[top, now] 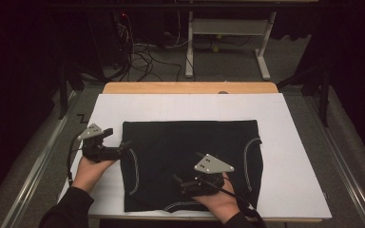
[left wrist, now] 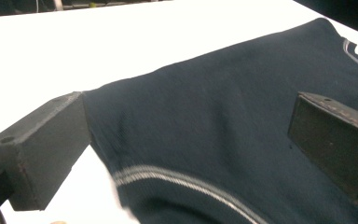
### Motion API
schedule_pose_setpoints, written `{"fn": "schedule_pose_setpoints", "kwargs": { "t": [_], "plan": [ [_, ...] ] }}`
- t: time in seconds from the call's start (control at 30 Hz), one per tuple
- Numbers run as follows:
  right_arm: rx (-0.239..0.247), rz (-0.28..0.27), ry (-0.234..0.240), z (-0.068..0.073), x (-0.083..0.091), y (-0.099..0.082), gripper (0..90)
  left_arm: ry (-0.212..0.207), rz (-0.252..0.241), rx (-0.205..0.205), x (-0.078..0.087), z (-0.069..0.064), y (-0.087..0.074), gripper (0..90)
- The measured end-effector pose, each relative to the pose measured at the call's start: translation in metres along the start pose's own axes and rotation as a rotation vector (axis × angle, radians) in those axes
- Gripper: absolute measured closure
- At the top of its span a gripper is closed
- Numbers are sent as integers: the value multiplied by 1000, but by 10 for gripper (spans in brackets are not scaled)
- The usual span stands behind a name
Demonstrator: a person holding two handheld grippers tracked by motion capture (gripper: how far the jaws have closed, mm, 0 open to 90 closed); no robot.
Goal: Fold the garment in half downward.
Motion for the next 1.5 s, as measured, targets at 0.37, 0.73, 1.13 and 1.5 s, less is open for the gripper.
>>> {"fn": "schedule_pose_setpoints", "kwargs": {
  "t": [0.37, 0.73, 1.13, 1.5],
  "plan": [
    [-14, 15, 41, 20, -21, 1, 0, 23, 1, -4, -9, 11, 33, 0],
    [16, 23, 108, 42, -31, 8, 0, 27, 56, -24, -27, 26, 43, 0],
    [25, 61, 160, 60, -41, 4, 0, 57, 140, 46, -53, 57, 15, 0],
    [32, 97, 177, 72, -47, -6, 0, 53, 191, 78, -67, 66, 0, 0]
  ]
}}
Point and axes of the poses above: each handheld gripper's, and its own axes: x roughly backward along the jaws, y roughly out of its top, z roughly to its left, the point moved 2 cm from there along -x, roughly forward along the jaws, and after that the axes turned 14 degrees about -z, right-handed, at the moved point
